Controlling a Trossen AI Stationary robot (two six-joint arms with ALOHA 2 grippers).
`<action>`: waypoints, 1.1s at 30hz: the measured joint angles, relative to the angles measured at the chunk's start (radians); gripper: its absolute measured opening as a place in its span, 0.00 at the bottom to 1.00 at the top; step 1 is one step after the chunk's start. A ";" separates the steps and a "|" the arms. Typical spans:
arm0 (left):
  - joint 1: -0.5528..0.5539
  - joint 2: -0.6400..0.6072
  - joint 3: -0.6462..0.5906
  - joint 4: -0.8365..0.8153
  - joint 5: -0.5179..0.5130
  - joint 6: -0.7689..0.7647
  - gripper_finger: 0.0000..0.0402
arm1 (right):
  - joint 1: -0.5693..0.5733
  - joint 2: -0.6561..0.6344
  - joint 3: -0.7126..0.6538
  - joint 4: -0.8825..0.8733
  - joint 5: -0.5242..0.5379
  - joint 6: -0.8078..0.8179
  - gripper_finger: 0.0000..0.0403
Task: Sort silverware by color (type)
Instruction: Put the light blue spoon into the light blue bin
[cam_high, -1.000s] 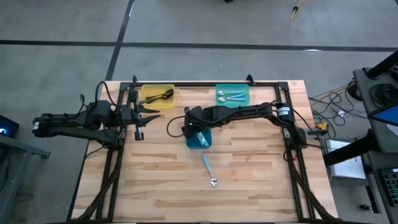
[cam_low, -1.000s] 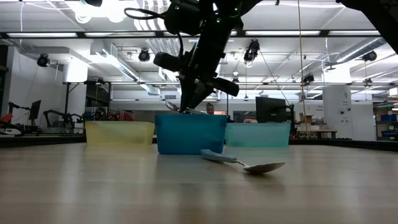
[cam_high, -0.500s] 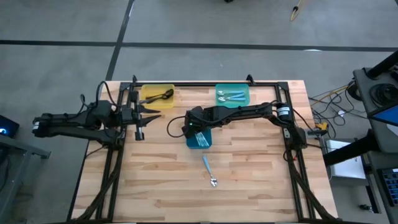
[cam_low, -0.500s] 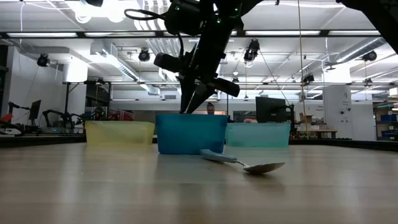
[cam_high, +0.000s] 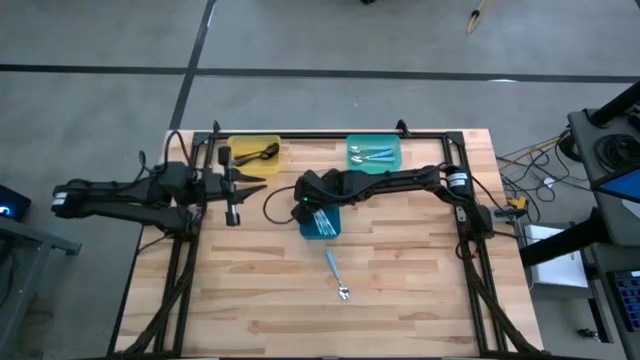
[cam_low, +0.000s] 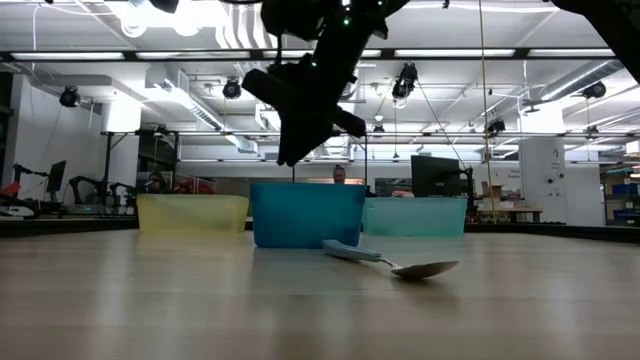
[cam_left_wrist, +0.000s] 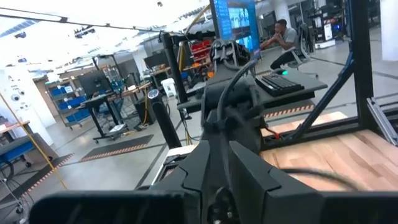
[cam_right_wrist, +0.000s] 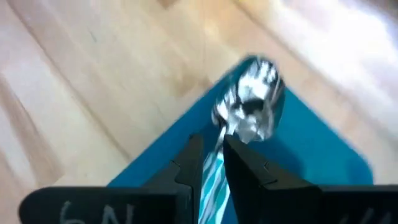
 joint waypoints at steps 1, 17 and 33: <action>0.000 0.008 0.000 0.001 0.000 -0.001 0.10 | 0.009 0.000 -0.001 0.009 0.022 -0.032 0.13; 0.000 0.074 0.012 -0.032 -0.001 -0.257 0.10 | 0.090 -0.113 -0.035 -0.015 0.030 -0.309 0.13; -0.026 0.250 0.022 -0.109 0.087 -0.629 0.10 | 0.220 -0.296 -0.312 0.000 0.033 -0.286 0.13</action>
